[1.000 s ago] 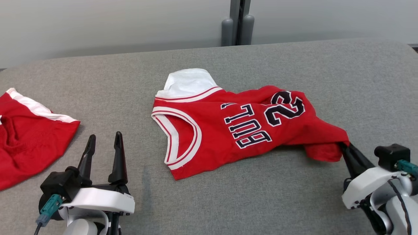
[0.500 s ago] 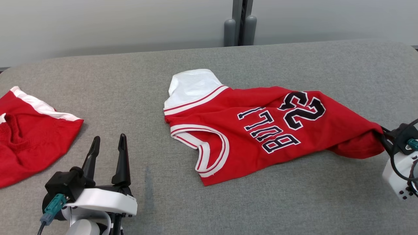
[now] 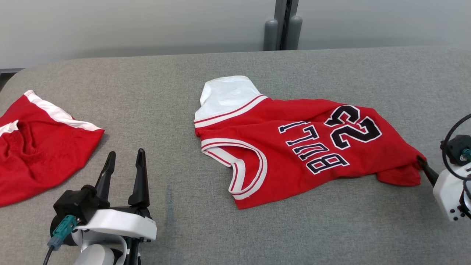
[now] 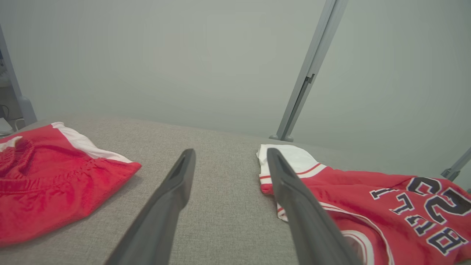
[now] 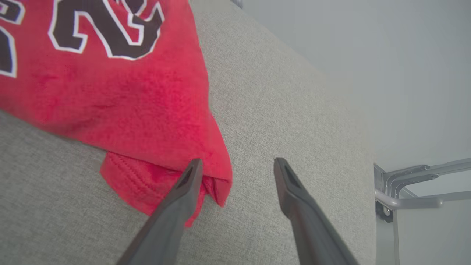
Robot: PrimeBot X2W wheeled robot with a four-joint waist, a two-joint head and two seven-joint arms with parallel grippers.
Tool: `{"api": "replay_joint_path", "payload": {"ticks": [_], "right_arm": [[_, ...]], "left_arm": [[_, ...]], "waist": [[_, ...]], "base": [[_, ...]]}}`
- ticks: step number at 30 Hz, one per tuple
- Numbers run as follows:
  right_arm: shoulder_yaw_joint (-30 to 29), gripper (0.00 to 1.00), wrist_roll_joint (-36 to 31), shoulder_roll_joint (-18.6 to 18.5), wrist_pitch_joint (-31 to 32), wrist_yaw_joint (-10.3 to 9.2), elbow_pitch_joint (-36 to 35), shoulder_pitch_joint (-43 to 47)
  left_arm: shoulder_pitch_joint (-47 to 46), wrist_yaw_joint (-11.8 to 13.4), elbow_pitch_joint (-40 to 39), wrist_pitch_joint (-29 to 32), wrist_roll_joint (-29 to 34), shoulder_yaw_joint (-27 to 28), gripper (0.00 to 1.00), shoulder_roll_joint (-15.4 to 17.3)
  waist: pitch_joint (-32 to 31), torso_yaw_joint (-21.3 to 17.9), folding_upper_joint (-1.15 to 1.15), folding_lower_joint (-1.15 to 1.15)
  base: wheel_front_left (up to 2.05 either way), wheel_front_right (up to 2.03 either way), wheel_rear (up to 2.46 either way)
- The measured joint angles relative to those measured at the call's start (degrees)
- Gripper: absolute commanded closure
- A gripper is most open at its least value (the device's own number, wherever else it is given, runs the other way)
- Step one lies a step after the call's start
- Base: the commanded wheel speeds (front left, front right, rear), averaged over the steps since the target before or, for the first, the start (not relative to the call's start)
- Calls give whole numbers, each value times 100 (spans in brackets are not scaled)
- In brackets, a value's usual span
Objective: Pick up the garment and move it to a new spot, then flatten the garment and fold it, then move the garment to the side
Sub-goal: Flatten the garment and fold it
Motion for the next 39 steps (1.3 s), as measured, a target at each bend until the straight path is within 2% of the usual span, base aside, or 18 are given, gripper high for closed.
{"api": "replay_joint_path", "payload": {"ticks": [7,10,17,18,25,30,39], "right_arm": [[-753,0,310,248,-438,0,-375,36],[-1244,0,358,505,-764,0,-727,256],[-2641,0,345,1623,-1527,0,-1483,1009],[-2641,0,345,1623,-1527,0,-1483,1009],[-3819,0,-13,2863,-1804,0,-2340,1631],[-3862,0,-233,3134,-1811,0,-2789,1962],[-3546,0,-256,3166,-1812,0,-2908,2125]], "left_arm": [[24,25,-24,2,-3,11,0,71],[32,30,-46,3,-8,7,0,85],[109,10,-69,54,-27,-36,0,121],[109,10,-69,54,-27,-36,0,121],[127,8,-90,88,-45,-80,0,141],[136,34,-147,78,-45,-55,0,151],[155,31,-143,46,-54,-64,0,104]], "waist": [[-86,-175,0,0],[-127,-260,0,0],[-222,-412,0,0],[-222,-412,0,0],[-325,-525,0,0],[-375,-578,0,0],[-315,-582,0,0]], "base": [[0,0,0],[0,0,0],[0,0,0],[0,0,0],[0,0,0],[0,0,0],[0,0,0]]}}
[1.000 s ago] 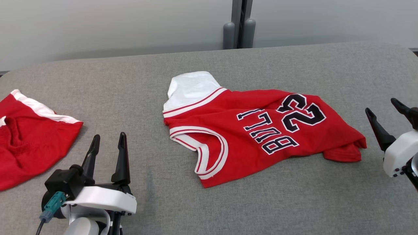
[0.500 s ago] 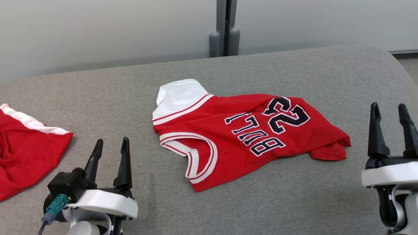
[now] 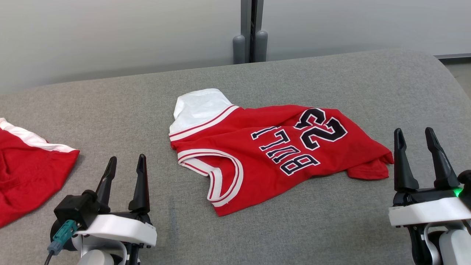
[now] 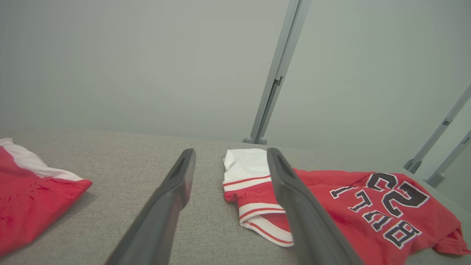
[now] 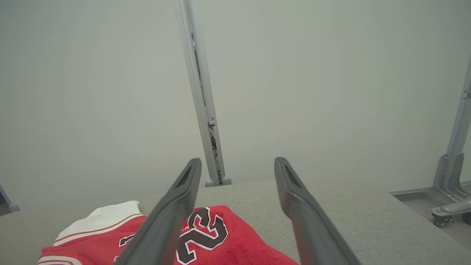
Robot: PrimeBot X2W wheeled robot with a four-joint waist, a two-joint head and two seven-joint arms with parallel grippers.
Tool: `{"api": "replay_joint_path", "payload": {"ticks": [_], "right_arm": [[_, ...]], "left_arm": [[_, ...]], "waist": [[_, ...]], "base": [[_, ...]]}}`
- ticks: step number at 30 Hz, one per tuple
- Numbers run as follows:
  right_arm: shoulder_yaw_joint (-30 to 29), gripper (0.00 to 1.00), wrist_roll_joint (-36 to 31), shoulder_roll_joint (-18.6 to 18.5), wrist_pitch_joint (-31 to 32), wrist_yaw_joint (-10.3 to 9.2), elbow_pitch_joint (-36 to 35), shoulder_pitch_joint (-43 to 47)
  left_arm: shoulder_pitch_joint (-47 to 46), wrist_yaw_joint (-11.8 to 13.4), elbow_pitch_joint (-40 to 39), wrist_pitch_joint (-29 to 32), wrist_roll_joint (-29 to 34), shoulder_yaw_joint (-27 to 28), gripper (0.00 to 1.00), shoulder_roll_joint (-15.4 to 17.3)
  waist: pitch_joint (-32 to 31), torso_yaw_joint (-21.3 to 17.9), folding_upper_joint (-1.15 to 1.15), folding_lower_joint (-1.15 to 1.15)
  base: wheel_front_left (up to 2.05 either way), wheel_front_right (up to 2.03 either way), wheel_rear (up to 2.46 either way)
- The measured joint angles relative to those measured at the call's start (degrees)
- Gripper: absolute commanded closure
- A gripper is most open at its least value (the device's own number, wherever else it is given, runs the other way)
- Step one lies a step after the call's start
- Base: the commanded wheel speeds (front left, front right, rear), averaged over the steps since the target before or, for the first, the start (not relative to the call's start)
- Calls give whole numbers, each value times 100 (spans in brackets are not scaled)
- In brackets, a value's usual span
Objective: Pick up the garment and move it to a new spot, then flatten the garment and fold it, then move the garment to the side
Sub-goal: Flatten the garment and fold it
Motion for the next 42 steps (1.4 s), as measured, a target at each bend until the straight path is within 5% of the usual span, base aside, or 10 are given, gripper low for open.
{"api": "replay_joint_path", "payload": {"ticks": [13,32,39,41,42], "right_arm": [[287,0,94,-152,0,0,11,-64],[468,0,191,-170,0,0,47,-297],[442,0,191,-144,0,0,43,-297],[433,0,191,-135,0,0,44,-298],[425,0,190,-131,0,0,42,-298]], "left_arm": [[-16,-85,109,-21,-16,-49,0,-62],[-557,-891,1249,1745,-83,-1425,0,-337],[-670,-940,1486,1951,-121,-1532,0,-347],[-743,-964,1496,1959,-127,-1544,48,-357],[-750,-969,1493,1961,-127,-1546,58,-359]], "waist": [[21,39,0,0],[310,-277,0,0],[426,-402,0,0],[448,-409,0,0],[454,-406,0,0]], "base": [[0,0,0],[0,0,0],[0,0,0],[0,0,0],[0,0,0]]}}
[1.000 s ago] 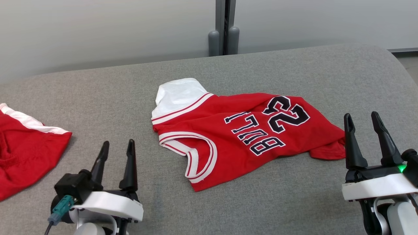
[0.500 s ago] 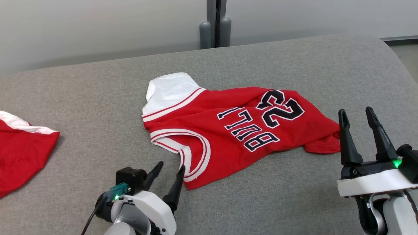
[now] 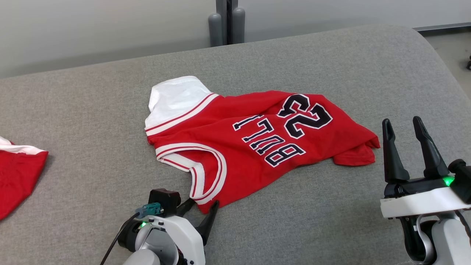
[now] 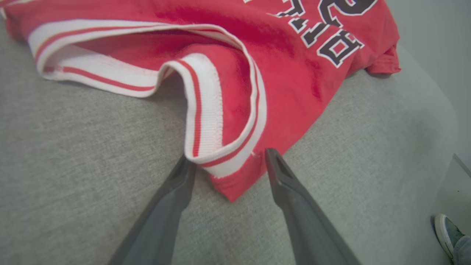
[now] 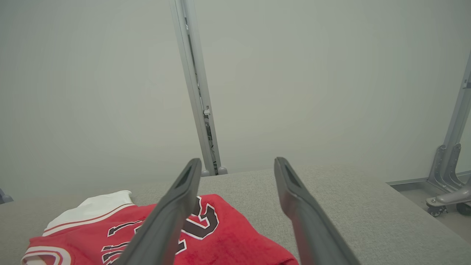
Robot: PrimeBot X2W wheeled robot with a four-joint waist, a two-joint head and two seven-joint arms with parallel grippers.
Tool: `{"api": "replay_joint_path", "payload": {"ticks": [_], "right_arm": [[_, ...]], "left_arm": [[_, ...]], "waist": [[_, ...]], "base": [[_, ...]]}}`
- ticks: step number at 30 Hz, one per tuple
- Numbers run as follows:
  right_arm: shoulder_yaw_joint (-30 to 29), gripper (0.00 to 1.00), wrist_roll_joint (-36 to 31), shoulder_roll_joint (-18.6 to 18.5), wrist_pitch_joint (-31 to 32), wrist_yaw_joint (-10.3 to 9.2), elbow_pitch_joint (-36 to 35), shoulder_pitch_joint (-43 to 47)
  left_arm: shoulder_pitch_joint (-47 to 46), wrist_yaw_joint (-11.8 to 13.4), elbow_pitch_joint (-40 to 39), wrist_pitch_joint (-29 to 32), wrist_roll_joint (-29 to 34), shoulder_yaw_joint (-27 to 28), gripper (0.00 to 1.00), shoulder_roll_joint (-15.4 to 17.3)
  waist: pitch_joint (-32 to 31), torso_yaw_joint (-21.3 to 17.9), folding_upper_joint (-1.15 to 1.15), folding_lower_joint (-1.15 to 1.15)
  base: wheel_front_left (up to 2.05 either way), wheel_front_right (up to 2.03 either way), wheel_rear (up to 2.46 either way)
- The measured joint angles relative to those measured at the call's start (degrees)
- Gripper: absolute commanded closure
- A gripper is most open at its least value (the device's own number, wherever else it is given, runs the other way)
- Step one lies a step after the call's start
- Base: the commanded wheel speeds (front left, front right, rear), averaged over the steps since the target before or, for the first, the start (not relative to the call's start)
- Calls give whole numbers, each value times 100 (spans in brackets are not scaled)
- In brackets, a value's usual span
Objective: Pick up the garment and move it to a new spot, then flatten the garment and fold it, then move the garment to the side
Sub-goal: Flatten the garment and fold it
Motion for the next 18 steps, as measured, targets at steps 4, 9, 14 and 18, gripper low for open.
{"api": "replay_joint_path", "payload": {"ticks": [4,9,14,18], "right_arm": [[-48,0,-7,11,0,0,-3,0],[-64,0,-55,26,0,0,5,7],[-36,0,-59,14,0,0,49,21],[-23,0,-62,-7,0,0,92,79]], "left_arm": [[3,-16,-82,46,-26,-30,99,37],[41,-67,-450,66,-69,-68,100,74],[238,-132,-1043,234,-269,-71,100,158],[403,-218,-1736,390,-579,-33,100,181]], "waist": [[8,42,0,0],[-13,172,0,0],[-82,329,0,0],[-152,456,0,0]], "base": [[0,0,0],[0,0,0],[0,0,0],[0,0,0]]}}
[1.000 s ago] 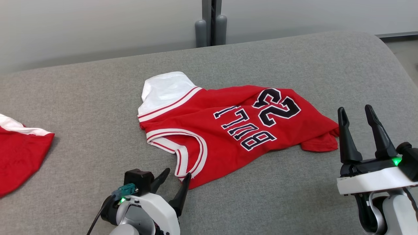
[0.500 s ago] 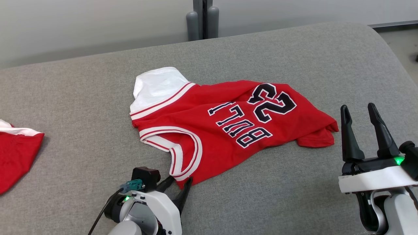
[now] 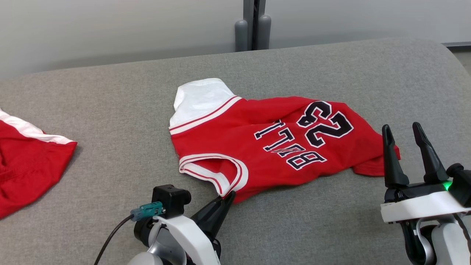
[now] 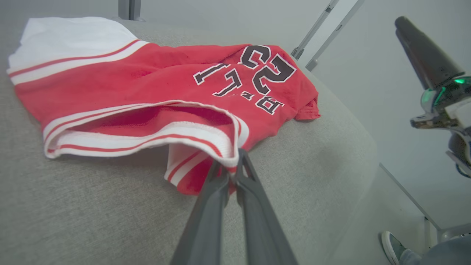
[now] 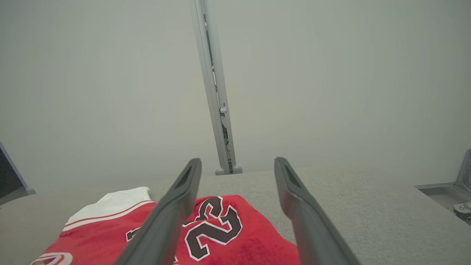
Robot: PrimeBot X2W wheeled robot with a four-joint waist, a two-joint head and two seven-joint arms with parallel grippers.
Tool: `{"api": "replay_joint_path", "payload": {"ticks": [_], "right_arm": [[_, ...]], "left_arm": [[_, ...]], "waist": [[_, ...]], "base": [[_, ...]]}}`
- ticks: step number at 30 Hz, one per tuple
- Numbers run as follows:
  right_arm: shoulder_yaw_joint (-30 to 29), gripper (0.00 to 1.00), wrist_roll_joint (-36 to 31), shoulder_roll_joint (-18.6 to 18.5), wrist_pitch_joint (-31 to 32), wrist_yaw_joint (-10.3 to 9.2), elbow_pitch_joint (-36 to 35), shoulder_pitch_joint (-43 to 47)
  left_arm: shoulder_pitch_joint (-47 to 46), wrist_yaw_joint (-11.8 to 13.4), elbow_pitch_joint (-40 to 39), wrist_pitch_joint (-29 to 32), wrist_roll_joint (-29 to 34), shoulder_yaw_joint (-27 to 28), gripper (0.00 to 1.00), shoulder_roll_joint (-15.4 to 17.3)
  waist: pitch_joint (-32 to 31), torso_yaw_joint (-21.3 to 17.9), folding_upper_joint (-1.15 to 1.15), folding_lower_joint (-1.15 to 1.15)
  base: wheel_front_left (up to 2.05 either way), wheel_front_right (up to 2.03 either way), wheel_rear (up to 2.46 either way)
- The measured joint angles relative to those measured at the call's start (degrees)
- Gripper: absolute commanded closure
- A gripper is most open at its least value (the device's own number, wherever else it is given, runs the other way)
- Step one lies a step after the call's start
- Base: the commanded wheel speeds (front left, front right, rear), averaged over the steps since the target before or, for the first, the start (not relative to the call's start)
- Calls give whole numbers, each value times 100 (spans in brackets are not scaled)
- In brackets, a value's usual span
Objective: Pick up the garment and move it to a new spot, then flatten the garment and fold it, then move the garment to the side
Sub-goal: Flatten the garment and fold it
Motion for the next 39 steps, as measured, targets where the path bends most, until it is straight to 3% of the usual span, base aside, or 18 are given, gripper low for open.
{"api": "replay_joint_path", "payload": {"ticks": [8,14,20,24,39], "right_arm": [[73,0,5,-29,-1,0,48,10],[164,0,38,-48,0,0,93,-16],[278,0,73,-118,-4,0,192,-112],[278,0,101,-145,-9,0,218,-229],[421,0,115,-162,-9,0,266,-459]], "left_arm": [[102,2,-1256,69,-764,469,100,-69],[-202,-3,-1218,131,-1149,827,100,-121],[-928,81,-119,71,-1314,1315,100,-120],[-1644,33,1176,-248,-1185,1529,100,-92],[-3226,-292,4547,-1326,-703,1553,100,-40]], "waist": [[-65,183,0,0],[-28,163,0,0],[102,11,0,0],[302,-163,0,0],[702,-510,0,0]], "base": [[0,0,0],[0,0,0],[0,0,0],[0,0,0],[0,0,0]]}}
